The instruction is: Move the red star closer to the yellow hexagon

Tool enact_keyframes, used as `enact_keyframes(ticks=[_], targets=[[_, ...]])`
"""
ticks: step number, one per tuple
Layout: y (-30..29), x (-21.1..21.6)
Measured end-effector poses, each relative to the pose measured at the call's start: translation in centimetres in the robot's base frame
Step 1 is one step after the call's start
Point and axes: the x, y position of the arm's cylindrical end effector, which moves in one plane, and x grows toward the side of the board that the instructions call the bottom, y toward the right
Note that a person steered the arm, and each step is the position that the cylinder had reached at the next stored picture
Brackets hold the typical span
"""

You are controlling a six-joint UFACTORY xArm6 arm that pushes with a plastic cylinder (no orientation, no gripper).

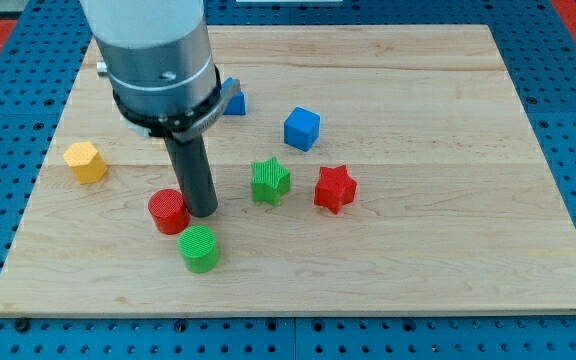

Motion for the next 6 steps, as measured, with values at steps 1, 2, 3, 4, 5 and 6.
enact_keyframes(ticks=[1, 2, 3, 4, 5, 6], targets=[[-0.2, -0.2], [-2.4, 0.8], [-3.0, 2.0], [4.8, 1.5], [14.0, 1.7], [21.4, 0.9]])
